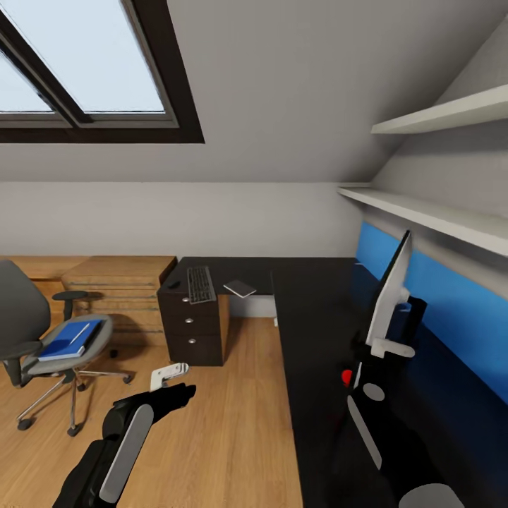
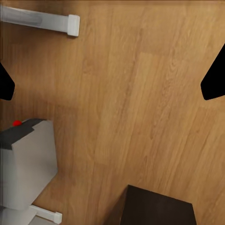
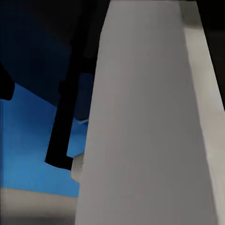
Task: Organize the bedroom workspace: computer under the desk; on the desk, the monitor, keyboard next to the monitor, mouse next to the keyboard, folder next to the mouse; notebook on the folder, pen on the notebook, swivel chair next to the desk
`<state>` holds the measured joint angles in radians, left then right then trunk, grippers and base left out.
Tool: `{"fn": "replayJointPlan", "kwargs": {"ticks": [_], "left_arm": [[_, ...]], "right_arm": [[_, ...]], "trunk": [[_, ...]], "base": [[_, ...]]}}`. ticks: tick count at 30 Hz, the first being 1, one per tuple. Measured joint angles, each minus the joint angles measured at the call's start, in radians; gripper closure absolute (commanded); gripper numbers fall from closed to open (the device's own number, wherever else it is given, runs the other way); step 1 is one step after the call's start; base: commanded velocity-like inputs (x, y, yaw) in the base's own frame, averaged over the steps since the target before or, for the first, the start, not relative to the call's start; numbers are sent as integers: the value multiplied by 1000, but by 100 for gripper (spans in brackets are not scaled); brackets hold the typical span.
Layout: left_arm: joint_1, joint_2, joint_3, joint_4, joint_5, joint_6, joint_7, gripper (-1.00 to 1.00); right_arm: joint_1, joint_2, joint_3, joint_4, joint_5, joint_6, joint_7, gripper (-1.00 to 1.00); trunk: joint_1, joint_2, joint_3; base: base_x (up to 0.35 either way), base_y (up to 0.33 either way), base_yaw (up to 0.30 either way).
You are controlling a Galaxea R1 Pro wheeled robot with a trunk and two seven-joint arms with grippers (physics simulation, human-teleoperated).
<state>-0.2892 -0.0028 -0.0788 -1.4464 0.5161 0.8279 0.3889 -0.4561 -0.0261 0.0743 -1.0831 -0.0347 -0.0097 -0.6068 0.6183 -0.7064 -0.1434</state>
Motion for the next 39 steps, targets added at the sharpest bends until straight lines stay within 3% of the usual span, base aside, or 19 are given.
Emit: {"fn": "replayJointPlan", "kwargs": {"ticks": [12, 28, 39], "left_arm": [[0, 0, 1, 1, 0, -7, 0, -100], [0, 0, 3, 1, 1, -7, 0, -100], [0, 0, 0, 3, 1, -7, 0, -100]], "right_arm": [[1, 0, 0, 1, 0, 0, 0, -100], [1, 1, 3, 0, 0, -5, 2, -100], [1, 3, 9, 0, 4, -7, 4, -100]], "trunk": [[0, 0, 0], [1, 0, 0], [0, 0, 0]], "base": [[-60, -259, 0], [-313, -65, 0], [-21, -123, 0]]}}
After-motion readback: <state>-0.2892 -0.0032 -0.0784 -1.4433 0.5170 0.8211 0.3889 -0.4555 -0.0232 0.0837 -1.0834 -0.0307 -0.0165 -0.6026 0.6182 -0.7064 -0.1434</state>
